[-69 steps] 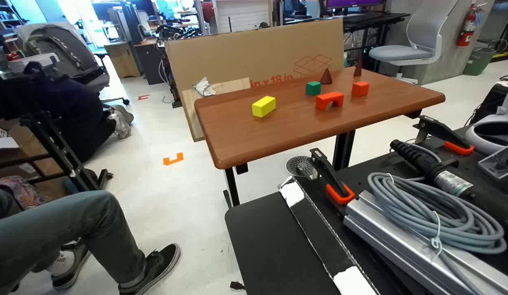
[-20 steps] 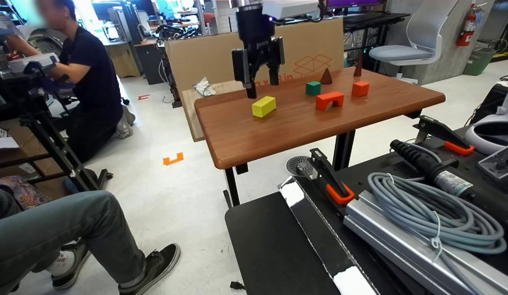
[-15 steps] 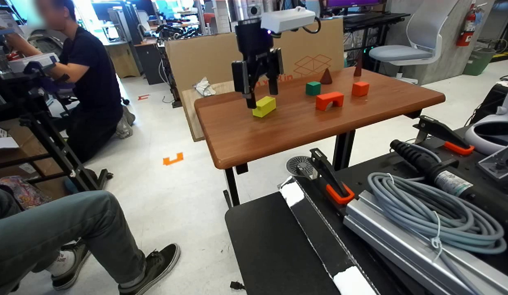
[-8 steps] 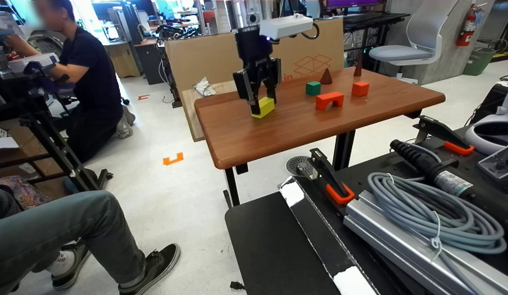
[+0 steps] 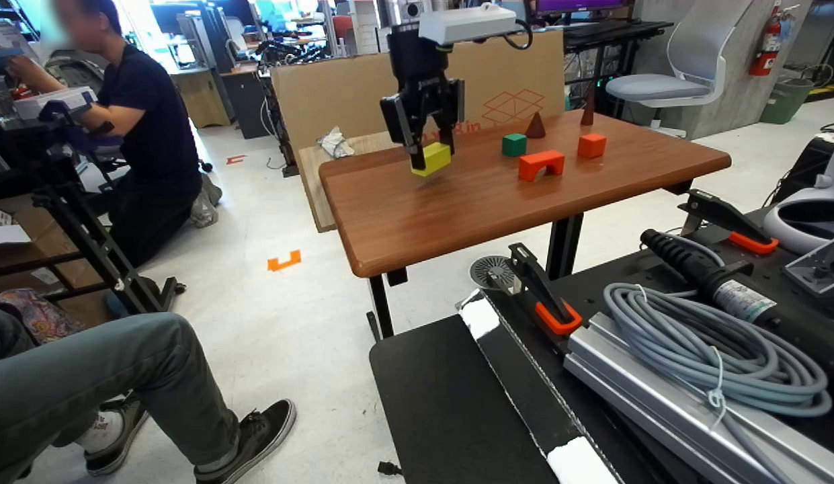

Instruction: Place the yellow block on top of the orange block on the left

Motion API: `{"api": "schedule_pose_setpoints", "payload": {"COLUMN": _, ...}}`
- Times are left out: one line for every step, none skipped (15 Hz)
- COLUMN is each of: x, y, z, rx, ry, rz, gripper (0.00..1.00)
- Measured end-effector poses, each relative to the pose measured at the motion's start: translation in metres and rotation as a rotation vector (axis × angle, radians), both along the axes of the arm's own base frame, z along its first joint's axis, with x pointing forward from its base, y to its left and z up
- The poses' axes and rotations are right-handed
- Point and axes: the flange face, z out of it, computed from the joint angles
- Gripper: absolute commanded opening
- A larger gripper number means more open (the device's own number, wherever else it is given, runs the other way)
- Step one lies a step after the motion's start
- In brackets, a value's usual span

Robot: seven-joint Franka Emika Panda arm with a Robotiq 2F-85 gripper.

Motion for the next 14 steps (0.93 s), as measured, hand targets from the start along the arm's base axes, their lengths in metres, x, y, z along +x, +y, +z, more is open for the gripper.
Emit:
{"api": "schedule_pose_setpoints", "payload": {"x": 0.001, "y": -0.005, "z": 0.007, "rx": 0.004, "ry": 0.002, "rz": -0.041, "gripper": 0.42}}
{"api": "schedule_pose_setpoints", "payload": {"x": 0.003, "y": -0.011, "z": 0.015, "rx": 0.007, "ry": 0.000, "rz": -0.090, "gripper": 0.42}}
{"api": "schedule_pose_setpoints", "payload": {"x": 0.004, "y": -0.019, "z": 0.022, "rx": 0.008, "ry": -0.003, "rz": -0.143, "gripper": 0.42}}
{"api": "schedule_pose_setpoints", "payload": {"x": 0.003, "y": -0.027, "z": 0.030, "rx": 0.004, "ry": -0.003, "rz": -0.195, "gripper": 0.42}}
{"api": "schedule_pose_setpoints", "payload": {"x": 0.002, "y": -0.037, "z": 0.036, "rx": 0.001, "ry": 0.002, "rz": -0.248, "gripper": 0.42}}
{"api": "schedule_pose_setpoints", "payload": {"x": 0.001, "y": -0.046, "z": 0.041, "rx": -0.001, "ry": 0.005, "rz": -0.298, "gripper": 0.42}}
{"api": "schedule_pose_setpoints", "payload": {"x": 0.000, "y": -0.056, "z": 0.045, "rx": -0.003, "ry": 0.001, "rz": -0.351, "gripper": 0.42}}
{"api": "schedule_pose_setpoints", "payload": {"x": -0.001, "y": -0.066, "z": 0.048, "rx": -0.008, "ry": -0.002, "rz": -0.400, "gripper": 0.42}}
{"api": "schedule_pose_setpoints", "payload": {"x": -0.003, "y": -0.075, "z": 0.050, "rx": -0.012, "ry": -0.003, "rz": -0.444, "gripper": 0.42}}
{"api": "schedule_pose_setpoints", "payload": {"x": -0.004, "y": -0.084, "z": 0.051, "rx": -0.017, "ry": -0.003, "rz": -0.481, "gripper": 0.42}}
{"api": "schedule_pose_setpoints", "payload": {"x": -0.006, "y": -0.092, "z": 0.050, "rx": -0.023, "ry": -0.001, "rz": -0.507, "gripper": 0.42}}
{"api": "schedule_pose_setpoints", "payload": {"x": -0.009, "y": -0.100, "z": 0.048, "rx": -0.029, "ry": 0.004, "rz": -0.526, "gripper": 0.42}}
{"api": "schedule_pose_setpoints", "payload": {"x": -0.012, "y": -0.107, "z": 0.045, "rx": -0.036, "ry": 0.012, "rz": -0.541, "gripper": 0.42}}
{"api": "schedule_pose_setpoints", "payload": {"x": -0.015, "y": -0.113, "z": 0.040, "rx": -0.043, "ry": 0.021, "rz": -0.554, "gripper": 0.42}}
